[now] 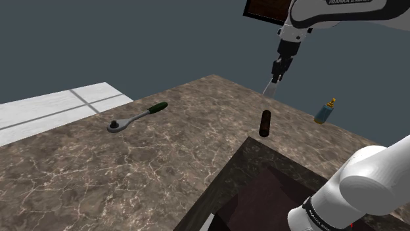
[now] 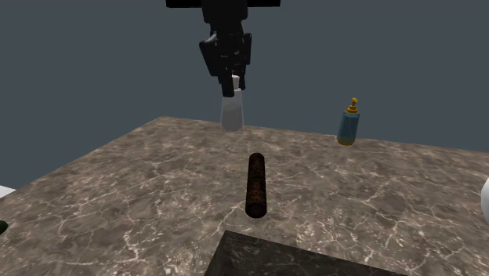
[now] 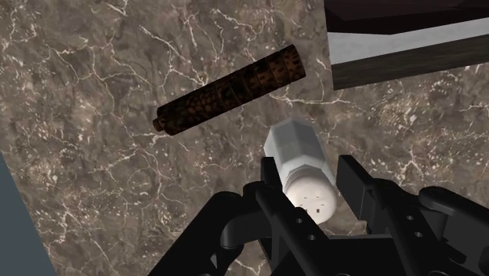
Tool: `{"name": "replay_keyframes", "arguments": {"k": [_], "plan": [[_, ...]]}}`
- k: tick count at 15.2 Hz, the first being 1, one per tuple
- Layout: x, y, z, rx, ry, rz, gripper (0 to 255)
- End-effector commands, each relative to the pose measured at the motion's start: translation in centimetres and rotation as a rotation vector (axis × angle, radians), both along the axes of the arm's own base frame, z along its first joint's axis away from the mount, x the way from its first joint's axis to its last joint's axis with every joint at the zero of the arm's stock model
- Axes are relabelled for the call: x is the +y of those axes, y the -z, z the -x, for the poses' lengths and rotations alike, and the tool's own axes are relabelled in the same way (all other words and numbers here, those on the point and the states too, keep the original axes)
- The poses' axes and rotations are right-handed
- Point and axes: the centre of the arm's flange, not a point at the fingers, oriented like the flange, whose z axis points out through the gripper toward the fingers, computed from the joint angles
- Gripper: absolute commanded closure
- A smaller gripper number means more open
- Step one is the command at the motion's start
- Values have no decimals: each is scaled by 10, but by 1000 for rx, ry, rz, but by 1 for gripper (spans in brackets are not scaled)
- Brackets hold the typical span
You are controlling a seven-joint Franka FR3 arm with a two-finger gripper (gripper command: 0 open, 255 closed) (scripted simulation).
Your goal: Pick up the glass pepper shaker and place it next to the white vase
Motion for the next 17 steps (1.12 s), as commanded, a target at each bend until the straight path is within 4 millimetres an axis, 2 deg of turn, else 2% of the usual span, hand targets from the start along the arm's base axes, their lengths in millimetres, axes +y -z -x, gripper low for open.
{"name": "replay_keyframes", "arguments": {"k": [1,17], "plan": [[0,-11,0,0,0,0,255],[0,-95,0,0,0,0,255]]}}
